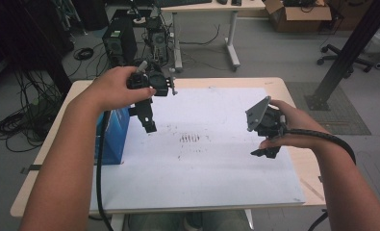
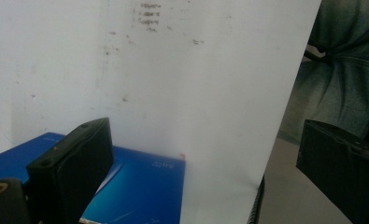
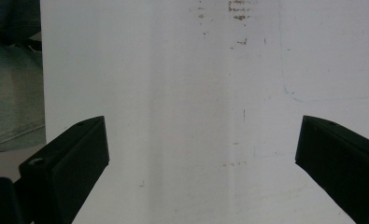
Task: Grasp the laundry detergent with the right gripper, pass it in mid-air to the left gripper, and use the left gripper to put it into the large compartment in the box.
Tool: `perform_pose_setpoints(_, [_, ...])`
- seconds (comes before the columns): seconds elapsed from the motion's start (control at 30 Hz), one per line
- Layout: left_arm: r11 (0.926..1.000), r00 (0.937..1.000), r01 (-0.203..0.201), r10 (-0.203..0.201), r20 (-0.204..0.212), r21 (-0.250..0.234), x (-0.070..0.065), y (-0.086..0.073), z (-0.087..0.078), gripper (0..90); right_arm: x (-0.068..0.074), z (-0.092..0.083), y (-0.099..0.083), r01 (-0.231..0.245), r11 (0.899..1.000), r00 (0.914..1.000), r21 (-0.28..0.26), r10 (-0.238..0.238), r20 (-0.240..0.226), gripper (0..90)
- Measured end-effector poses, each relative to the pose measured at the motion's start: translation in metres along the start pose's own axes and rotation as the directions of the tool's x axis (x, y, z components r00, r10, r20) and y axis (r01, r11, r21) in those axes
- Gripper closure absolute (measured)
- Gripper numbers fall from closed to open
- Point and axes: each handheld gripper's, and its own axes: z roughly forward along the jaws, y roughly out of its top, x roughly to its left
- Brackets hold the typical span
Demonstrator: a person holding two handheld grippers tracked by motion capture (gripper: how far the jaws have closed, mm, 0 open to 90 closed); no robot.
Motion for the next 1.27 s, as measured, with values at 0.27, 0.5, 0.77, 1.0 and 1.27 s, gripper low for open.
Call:
perform_pose_setpoints(0.27, [0.9999, 0.9999, -0.011, 0.011, 0.003, 0.012, 0.0008, 0.0049, 0.0031, 4.4, -0.0018, 0.0015, -0.0009, 0.000, 1.000, 1.0000, -0.001, 0.000, -0.002, 2.7])
perform_pose_setpoints(0.5, [1.0000, 1.0000, -0.003, 0.003, 0.005, 0.009, 0.0014, 0.0055, 0.0034, 4.3, -0.0031, 0.0015, -0.0003, -0.003, 1.000, 1.0000, -0.010, 0.003, 0.000, 2.7])
perform_pose_setpoints(0.77, [0.9999, 1.0000, -0.007, 0.007, 0.005, 0.007, 0.0015, 0.0065, 0.0040, 4.4, -0.0034, 0.0023, 0.0011, 0.000, 1.000, 1.0000, -0.007, 0.000, -0.002, 2.7])
perform_pose_setpoints(1.0, [1.0000, 1.0000, -0.003, 0.003, 0.009, 0.000, 0.0025, 0.0052, 0.0039, 4.5, -0.0025, 0.0018, 0.0009, 0.002, 1.000, 1.0000, -0.008, -0.002, 0.001, 2.7])
perform_pose_setpoints(1.27, [1.0000, 0.9999, -0.001, 0.001, 0.011, -0.003, 0.0020, 0.0050, 0.0043, 4.3, -0.0016, 0.0011, 0.0013, 0.005, 1.000, 1.0000, -0.012, -0.005, 0.004, 2.7])
